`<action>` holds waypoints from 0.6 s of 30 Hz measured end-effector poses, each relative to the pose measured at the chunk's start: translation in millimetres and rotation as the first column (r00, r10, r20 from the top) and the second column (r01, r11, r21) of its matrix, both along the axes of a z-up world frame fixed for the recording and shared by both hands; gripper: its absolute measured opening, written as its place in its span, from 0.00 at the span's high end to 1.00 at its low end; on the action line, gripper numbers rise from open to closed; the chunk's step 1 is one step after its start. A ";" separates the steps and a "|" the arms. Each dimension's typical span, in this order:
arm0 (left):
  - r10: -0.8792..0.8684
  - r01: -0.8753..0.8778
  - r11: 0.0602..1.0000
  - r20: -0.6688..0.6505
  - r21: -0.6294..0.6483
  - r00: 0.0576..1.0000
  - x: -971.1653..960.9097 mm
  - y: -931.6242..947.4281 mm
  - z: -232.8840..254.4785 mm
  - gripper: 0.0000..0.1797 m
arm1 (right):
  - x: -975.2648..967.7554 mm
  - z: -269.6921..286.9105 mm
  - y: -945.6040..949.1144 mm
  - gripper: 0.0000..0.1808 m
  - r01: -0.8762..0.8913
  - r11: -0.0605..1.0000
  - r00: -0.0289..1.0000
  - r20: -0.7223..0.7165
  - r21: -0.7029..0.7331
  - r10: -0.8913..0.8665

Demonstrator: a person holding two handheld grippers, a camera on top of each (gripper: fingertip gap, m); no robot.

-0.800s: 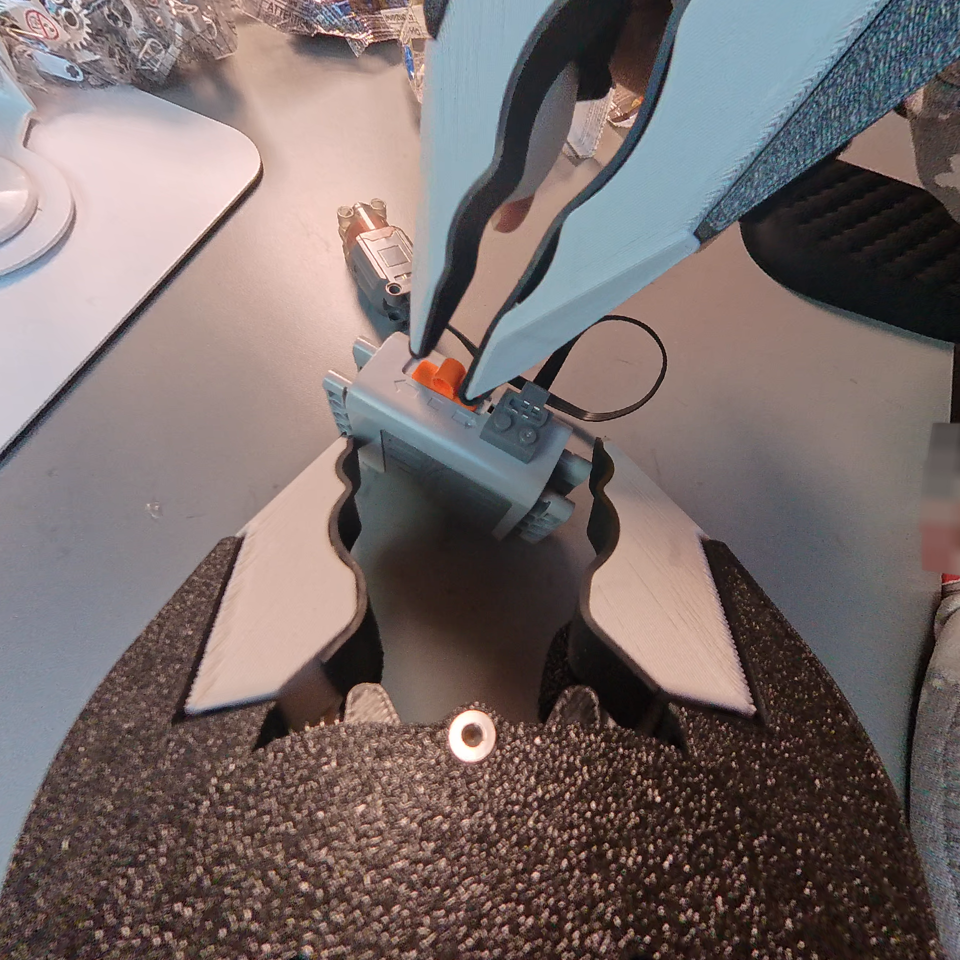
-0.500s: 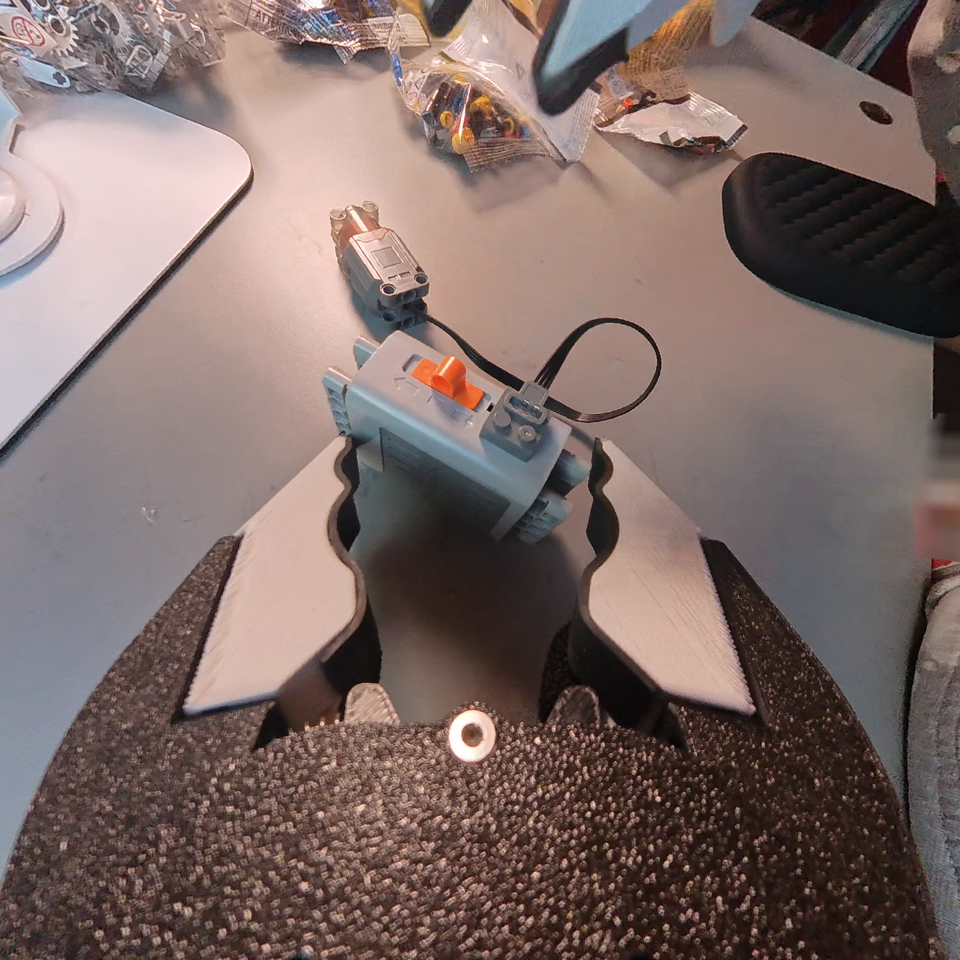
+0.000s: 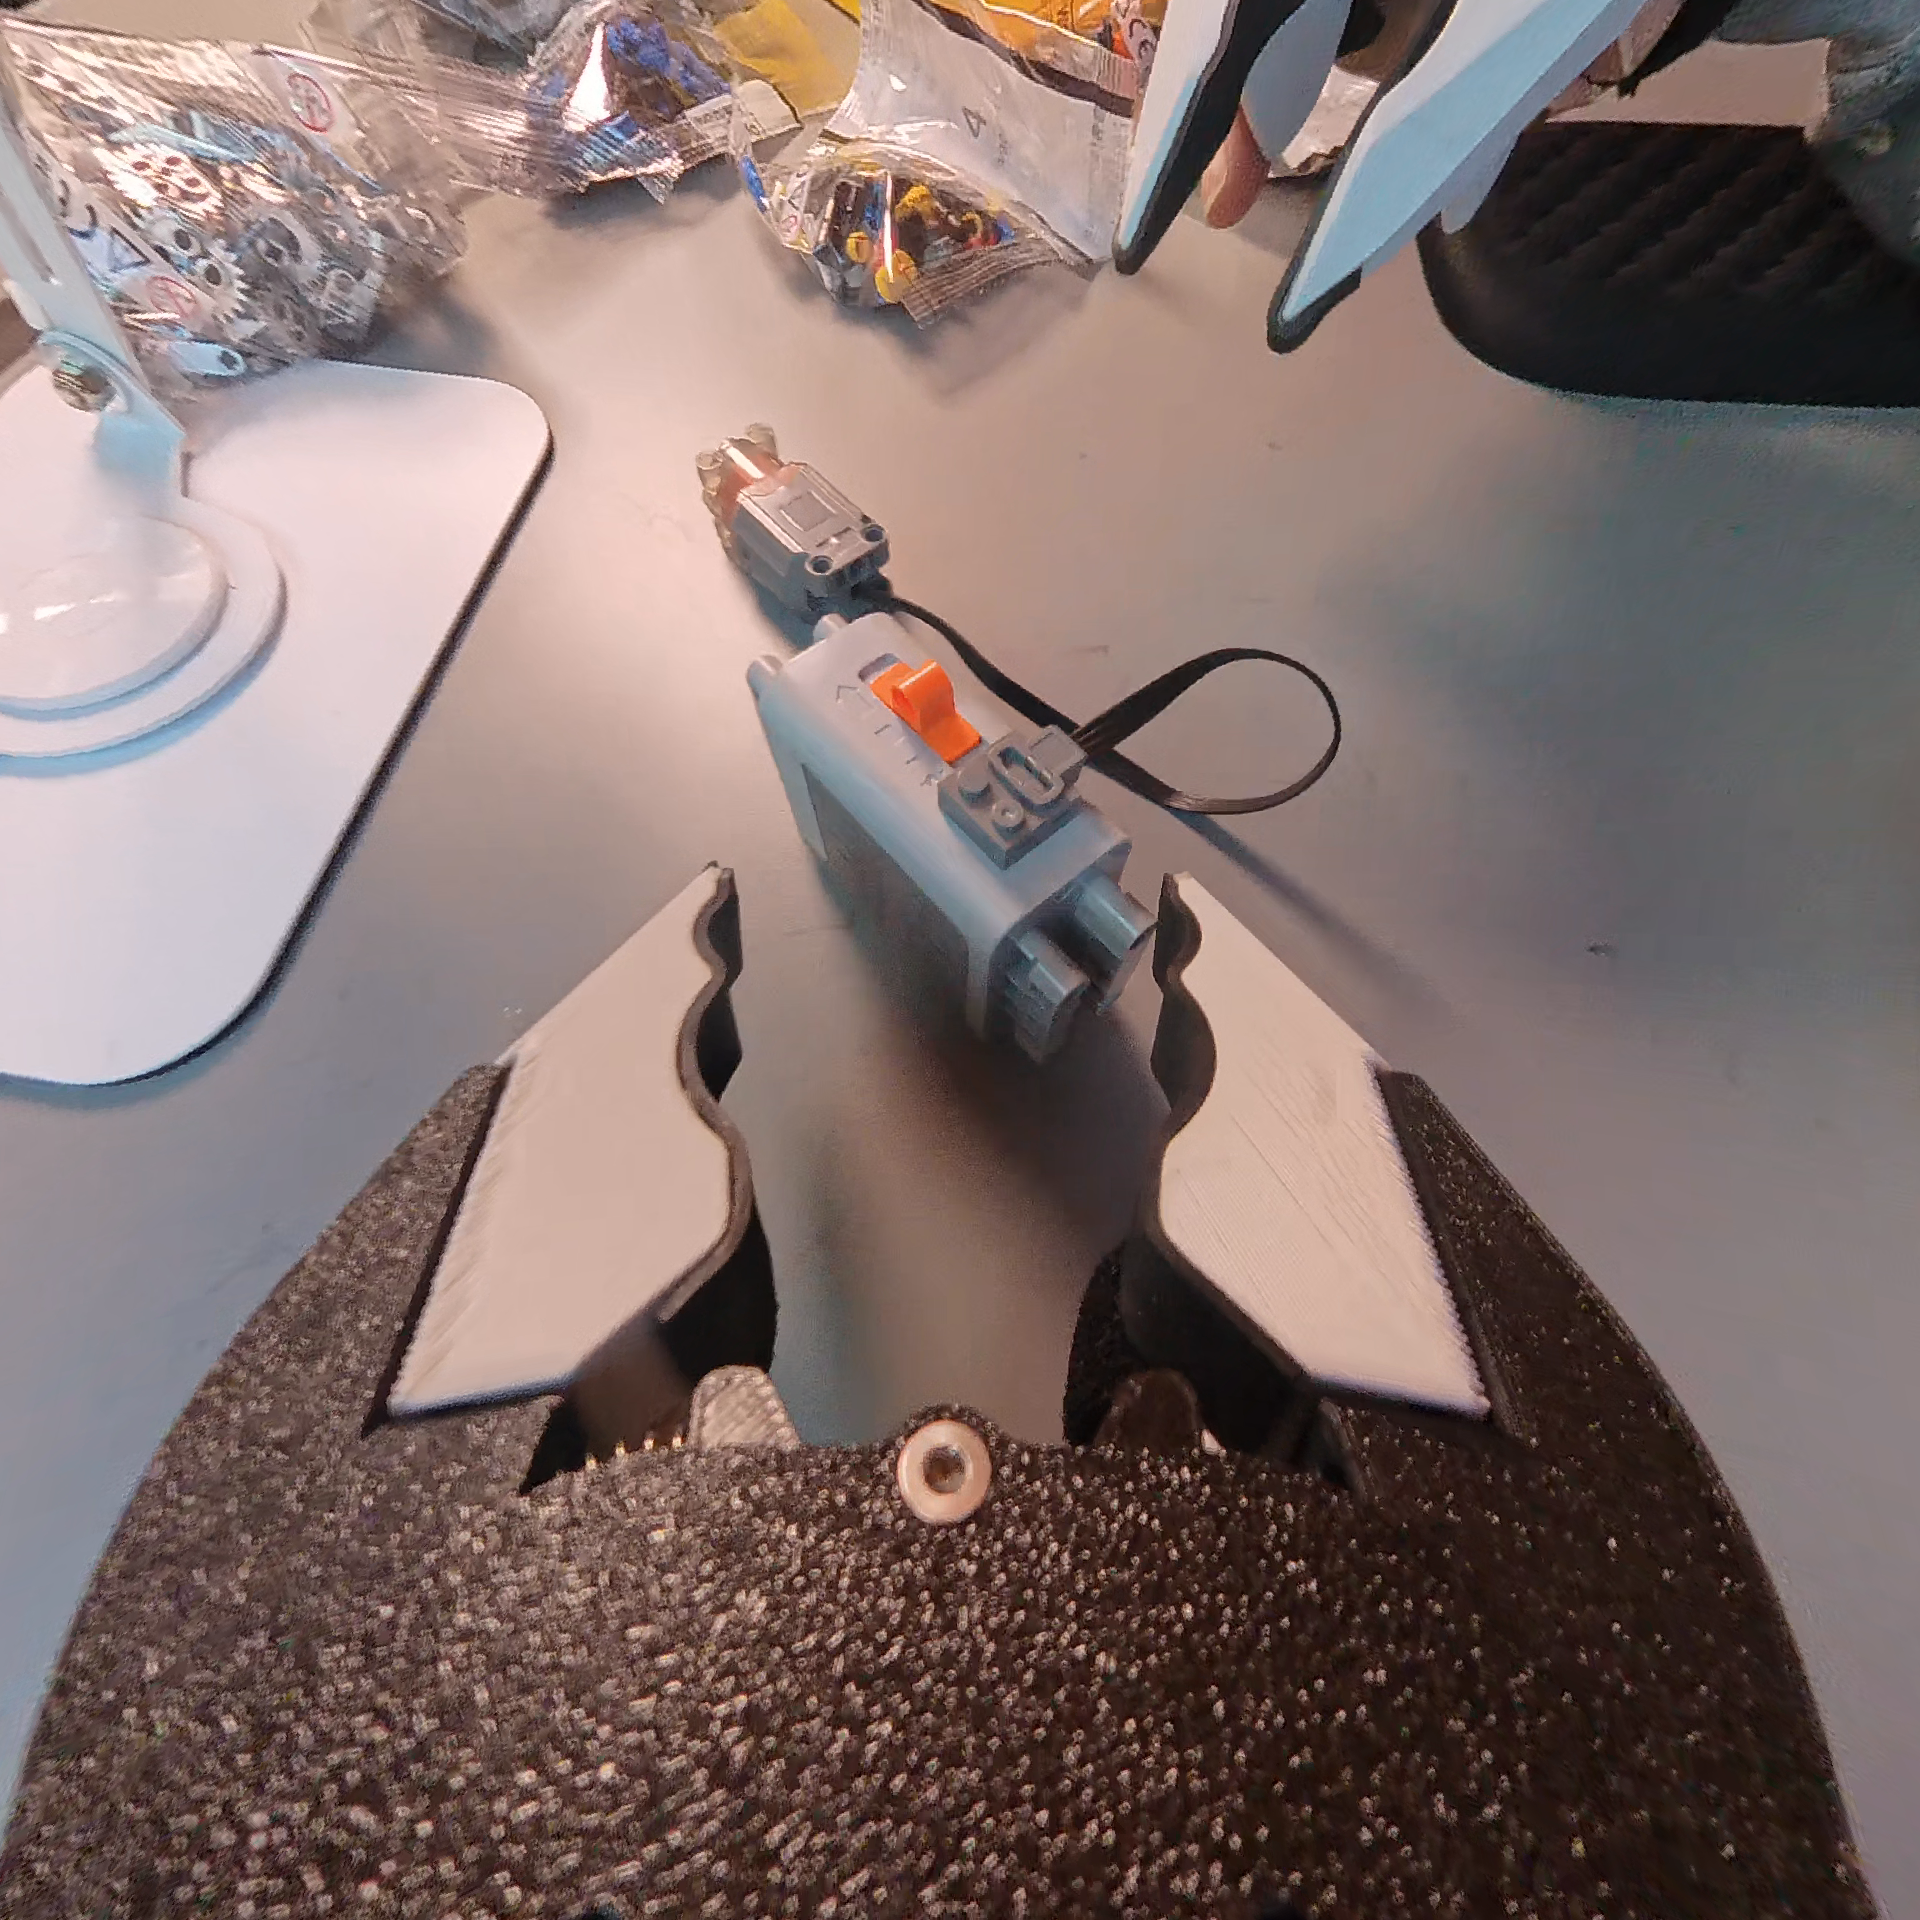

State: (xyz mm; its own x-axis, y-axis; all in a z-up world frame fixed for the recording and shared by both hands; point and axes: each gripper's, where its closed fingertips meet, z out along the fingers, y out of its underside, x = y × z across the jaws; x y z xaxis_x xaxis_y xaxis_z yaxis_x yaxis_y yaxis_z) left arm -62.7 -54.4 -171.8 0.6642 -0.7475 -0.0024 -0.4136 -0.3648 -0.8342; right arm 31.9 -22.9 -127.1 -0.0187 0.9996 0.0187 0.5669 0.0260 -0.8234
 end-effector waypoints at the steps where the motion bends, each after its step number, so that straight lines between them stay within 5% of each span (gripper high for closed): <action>1: 0.011 -0.011 1.000 -0.015 0.025 1.000 -4.7 1.5 1.2 0.58 | 1.2 -1.9 4.6 0.84 0.015 1.000 1.000 0.010 0.012 -0.015; 7: 0.084 -0.086 0.987 0.018 0.134 0.996 -23.9 6.4 16.8 0.68 | -5.5 -10.2 27.9 0.84 0.036 0.995 0.998 0.039 0.090 -0.039; 18: 0.147 -0.141 0.980 -0.037 0.142 0.988 -14.8 12.0 8.8 0.64 | -49.5 -5.8 53.9 0.81 0.039 0.989 0.987 -0.163 0.145 -0.015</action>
